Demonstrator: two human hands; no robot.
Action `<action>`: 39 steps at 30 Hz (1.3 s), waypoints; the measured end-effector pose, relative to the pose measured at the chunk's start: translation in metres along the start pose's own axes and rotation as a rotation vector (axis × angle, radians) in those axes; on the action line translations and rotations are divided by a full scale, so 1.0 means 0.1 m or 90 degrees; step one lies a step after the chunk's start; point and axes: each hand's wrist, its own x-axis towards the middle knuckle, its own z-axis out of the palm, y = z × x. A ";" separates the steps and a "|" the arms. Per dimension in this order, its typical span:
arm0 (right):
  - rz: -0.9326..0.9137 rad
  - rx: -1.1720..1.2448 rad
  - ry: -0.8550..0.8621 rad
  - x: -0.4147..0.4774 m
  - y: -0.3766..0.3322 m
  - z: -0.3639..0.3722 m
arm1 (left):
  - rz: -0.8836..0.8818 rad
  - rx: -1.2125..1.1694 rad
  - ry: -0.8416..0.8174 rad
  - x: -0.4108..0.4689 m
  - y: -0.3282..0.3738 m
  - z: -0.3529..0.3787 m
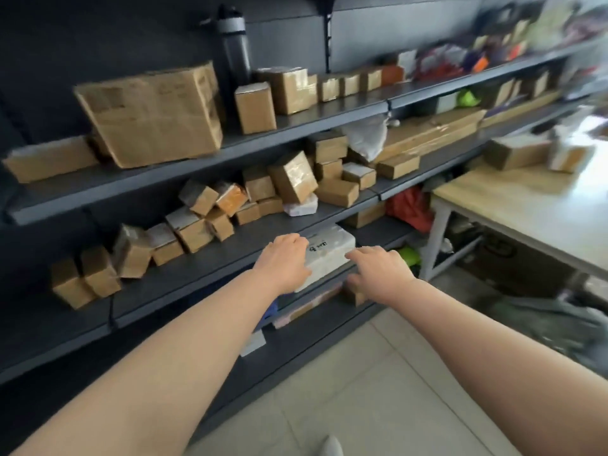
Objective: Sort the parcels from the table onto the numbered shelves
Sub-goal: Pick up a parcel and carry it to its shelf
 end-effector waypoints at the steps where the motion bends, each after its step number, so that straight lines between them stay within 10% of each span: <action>1: 0.036 -0.003 0.000 0.03 0.22 -0.02 | 0.033 0.000 0.000 0.24 0.15 0.00; 20: 0.569 0.049 0.051 0.20 3.11 -0.18 | 0.365 -0.077 -0.126 3.29 2.58 0.29; 39: 0.530 0.094 0.036 0.78 6.15 -0.43 | 0.279 -0.132 -0.168 5.21 4.86 0.48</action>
